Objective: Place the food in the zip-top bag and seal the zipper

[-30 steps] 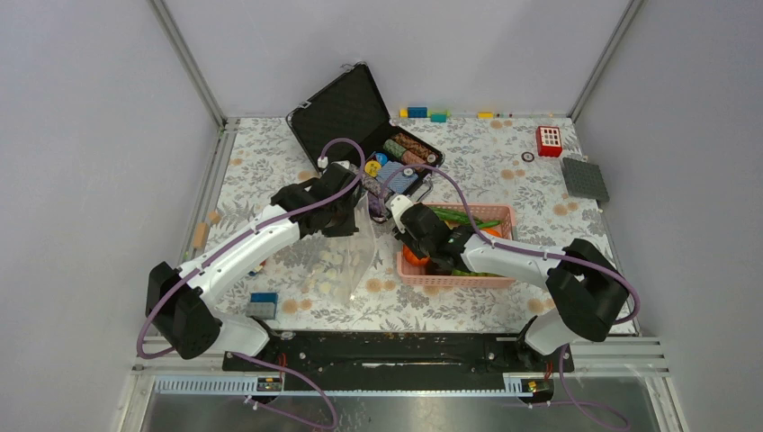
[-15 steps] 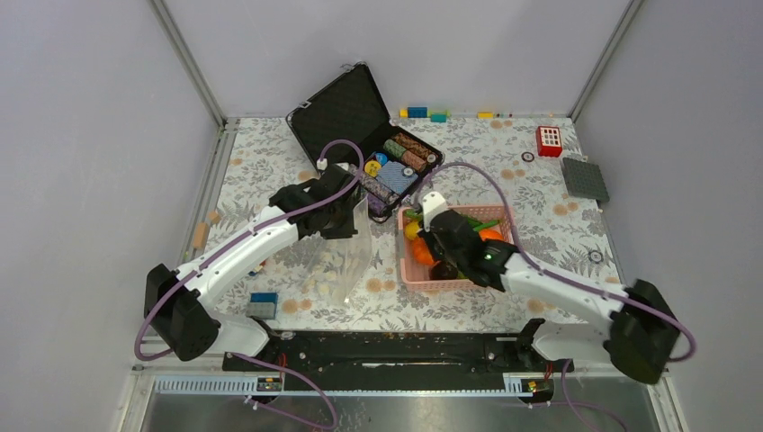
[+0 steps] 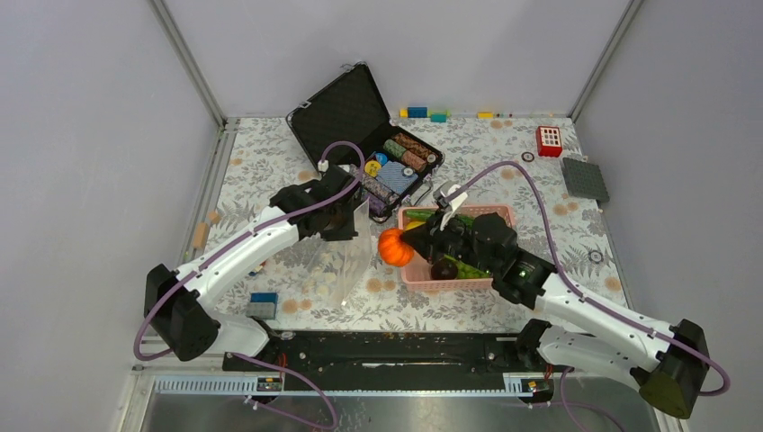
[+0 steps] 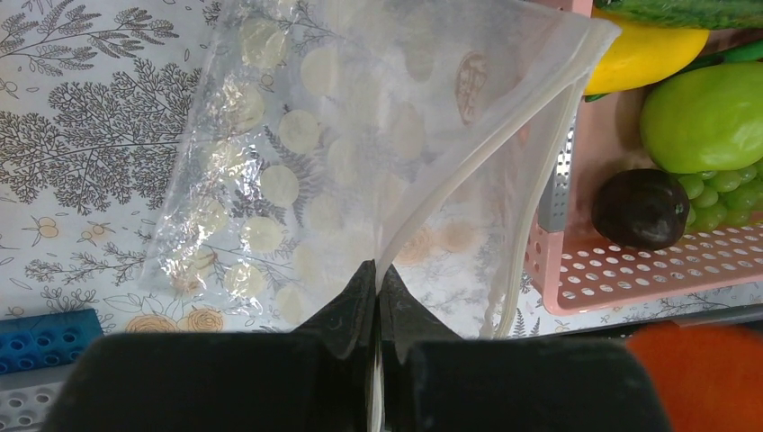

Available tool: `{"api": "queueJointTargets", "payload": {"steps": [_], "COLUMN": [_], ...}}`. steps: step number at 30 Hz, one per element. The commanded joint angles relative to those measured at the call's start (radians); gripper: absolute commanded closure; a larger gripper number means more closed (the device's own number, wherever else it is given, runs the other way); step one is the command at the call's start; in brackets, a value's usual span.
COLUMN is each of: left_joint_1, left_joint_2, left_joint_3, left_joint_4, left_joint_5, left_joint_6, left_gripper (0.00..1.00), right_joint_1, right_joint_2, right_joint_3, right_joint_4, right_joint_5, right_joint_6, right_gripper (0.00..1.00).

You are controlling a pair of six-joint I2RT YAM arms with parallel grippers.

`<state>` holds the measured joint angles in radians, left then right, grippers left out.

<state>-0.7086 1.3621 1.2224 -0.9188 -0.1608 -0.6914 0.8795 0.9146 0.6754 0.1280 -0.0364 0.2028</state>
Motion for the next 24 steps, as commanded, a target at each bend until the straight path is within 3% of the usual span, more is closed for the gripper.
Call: {"api": "queueJointTargets", "payload": {"steps": [1, 6, 12, 17, 24], "left_joint_1": [-0.008, -0.011, -0.010, -0.010, -0.010], "left_joint_2": [-0.043, -0.064, -0.112, -0.169, -0.213], "left_joint_3": [0.037, 0.026, 0.003, -0.032, -0.050], "left_joint_4": [0.013, 0.021, 0.029, 0.058, 0.059], "left_joint_5": [0.018, 0.043, 0.100, 0.140, 0.155], "left_joint_6": [-0.017, -0.019, -0.017, -0.005, 0.001], "left_gripper": [1.00, 1.00, 1.00, 1.00, 1.00], "right_joint_1": [0.010, 0.028, 0.032, 0.032, 0.032], "right_joint_2": [0.070, 0.223, 0.325, 0.288, 0.193], "right_joint_3": [0.016, 0.048, 0.011, -0.055, -0.071], "right_joint_4": [0.324, 0.493, 0.624, 0.607, 0.355], "right_joint_5": [-0.371, -0.428, -0.359, -0.244, 0.065], "right_joint_6": [0.179, 0.276, 0.328, 0.305, 0.244], "right_gripper": [1.00, 1.00, 1.00, 1.00, 1.00]}}
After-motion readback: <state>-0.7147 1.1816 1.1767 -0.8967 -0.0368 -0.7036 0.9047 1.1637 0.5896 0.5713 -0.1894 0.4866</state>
